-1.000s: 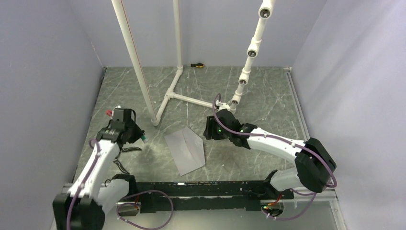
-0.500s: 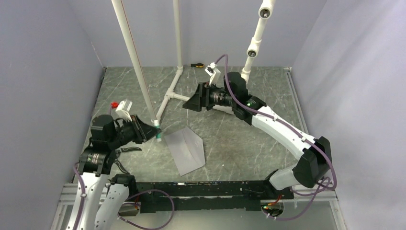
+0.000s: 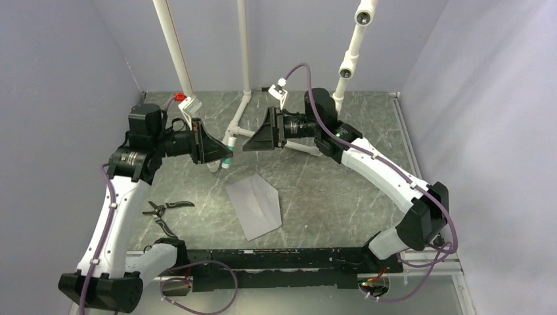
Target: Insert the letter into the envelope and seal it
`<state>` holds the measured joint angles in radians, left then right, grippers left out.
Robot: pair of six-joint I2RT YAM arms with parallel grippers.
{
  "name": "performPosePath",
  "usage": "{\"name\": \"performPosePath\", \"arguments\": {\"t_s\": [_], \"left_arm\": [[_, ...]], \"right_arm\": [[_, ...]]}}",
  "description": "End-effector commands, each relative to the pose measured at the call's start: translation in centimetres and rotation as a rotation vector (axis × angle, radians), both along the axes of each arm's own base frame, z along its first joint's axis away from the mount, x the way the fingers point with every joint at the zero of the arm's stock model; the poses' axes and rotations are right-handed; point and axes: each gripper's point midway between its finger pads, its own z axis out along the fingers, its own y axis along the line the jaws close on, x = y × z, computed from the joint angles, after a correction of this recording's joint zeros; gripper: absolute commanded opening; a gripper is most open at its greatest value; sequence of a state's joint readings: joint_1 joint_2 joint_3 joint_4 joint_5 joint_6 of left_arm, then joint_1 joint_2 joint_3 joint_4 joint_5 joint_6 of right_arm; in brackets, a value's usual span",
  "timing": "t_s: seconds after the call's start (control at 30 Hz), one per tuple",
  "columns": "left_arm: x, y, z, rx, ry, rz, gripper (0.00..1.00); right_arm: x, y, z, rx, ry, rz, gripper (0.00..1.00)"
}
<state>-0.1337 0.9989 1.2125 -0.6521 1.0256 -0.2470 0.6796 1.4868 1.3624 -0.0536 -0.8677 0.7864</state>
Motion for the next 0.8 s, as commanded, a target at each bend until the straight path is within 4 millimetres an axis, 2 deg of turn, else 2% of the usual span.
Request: {"name": "performPosePath", "arguments": {"t_s": [0.0, 0.17, 0.27, 0.37, 0.53, 0.77], "left_arm": [[-0.6, -0.9, 2.2, -0.003, -0.131, -0.131, 0.03], [-0.4, -1.7, 1.5, 0.070, -0.125, -0.204, 0.03], [-0.4, -2.7, 1.2, 0.104, -0.141, -0.213, 0.03], [-0.3, -3.2, 0.5, 0.149, -0.150, -0.207, 0.03], [0.1, -3.3, 0.4, 0.197, -0.173, -0.188, 0.03], [0.4, -2.9, 0.2, 0.232, -0.184, -0.175, 0.03]], "right_arm": [[-0.1, -0.1, 3.3, 0.028, -0.057, 0.000, 0.78], [-0.1, 0.3, 4.1, 0.031, -0.082, -0.009, 0.79], [0.6, 0.8, 3.3, -0.019, -0.086, -0.038, 0.77], [0.6, 1.2, 2.8, -0.048, -0.087, -0.045, 0.71], [0.4, 1.0, 2.3, -0.076, -0.081, -0.050, 0.47], [0.1, 0.4, 1.4, -0.123, -0.088, -0.040, 0.45]]}}
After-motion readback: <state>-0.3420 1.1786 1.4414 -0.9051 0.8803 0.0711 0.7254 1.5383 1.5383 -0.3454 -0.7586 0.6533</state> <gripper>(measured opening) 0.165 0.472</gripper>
